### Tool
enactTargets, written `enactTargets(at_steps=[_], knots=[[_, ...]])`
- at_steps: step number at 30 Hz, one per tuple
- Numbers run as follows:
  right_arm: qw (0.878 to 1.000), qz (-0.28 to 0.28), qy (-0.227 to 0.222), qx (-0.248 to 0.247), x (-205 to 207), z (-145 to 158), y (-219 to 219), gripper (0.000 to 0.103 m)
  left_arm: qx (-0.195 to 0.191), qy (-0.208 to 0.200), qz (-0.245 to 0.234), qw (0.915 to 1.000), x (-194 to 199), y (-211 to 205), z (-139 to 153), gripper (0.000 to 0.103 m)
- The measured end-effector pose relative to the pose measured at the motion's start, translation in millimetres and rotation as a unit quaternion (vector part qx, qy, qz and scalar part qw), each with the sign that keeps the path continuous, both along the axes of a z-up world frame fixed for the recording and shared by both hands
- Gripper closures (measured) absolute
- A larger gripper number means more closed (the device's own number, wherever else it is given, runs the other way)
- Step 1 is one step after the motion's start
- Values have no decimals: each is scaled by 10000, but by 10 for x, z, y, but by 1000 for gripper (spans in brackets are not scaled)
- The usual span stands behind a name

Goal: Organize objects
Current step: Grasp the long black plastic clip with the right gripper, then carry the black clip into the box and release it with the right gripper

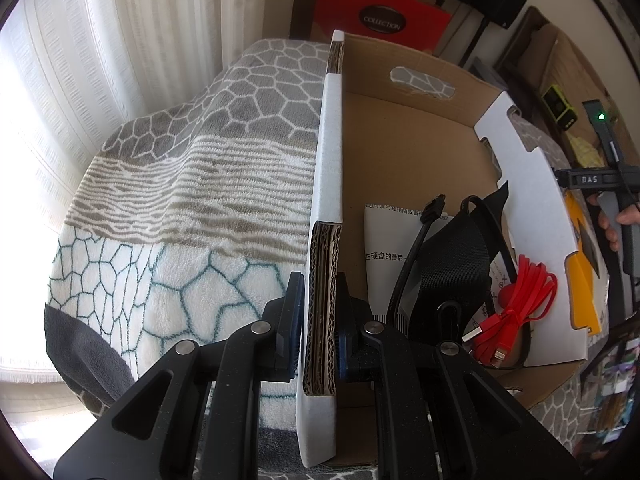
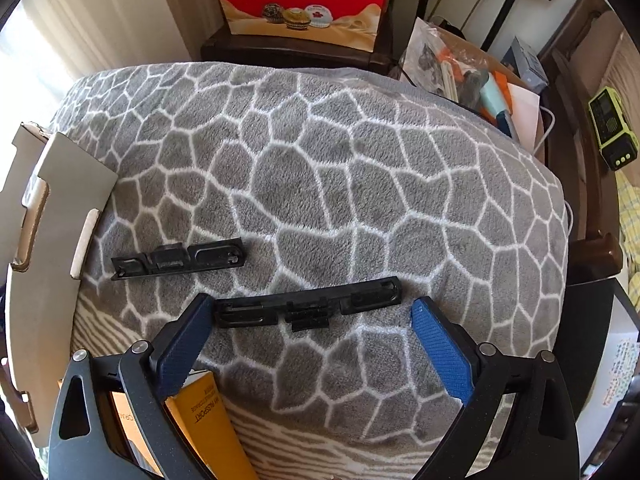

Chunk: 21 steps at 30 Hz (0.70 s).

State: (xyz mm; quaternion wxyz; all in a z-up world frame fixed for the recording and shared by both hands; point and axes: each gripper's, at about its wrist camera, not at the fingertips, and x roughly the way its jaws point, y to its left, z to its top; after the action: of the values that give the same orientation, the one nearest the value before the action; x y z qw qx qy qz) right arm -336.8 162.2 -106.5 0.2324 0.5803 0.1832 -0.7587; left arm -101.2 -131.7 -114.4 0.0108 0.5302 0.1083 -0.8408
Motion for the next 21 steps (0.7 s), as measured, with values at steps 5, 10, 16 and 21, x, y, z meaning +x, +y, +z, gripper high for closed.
enactTargets(at_steps=[5, 10, 16, 21], knots=[[9999, -89, -10, -144, -29, 54, 46, 12, -1, -1, 7, 10000, 1, 2, -2, 92], [9993, -150, 81, -332, 0, 196, 64, 12, -2, -3, 7, 10000, 1, 0, -2, 92], [9985, 3, 168, -514, 178, 458, -48, 12, -22, -7, -4, 10000, 0, -5, -5, 92], [9972, 210, 277, -657, 424, 675, -263, 12, -48, -10, -19, 10000, -8, -8, -7, 92]])
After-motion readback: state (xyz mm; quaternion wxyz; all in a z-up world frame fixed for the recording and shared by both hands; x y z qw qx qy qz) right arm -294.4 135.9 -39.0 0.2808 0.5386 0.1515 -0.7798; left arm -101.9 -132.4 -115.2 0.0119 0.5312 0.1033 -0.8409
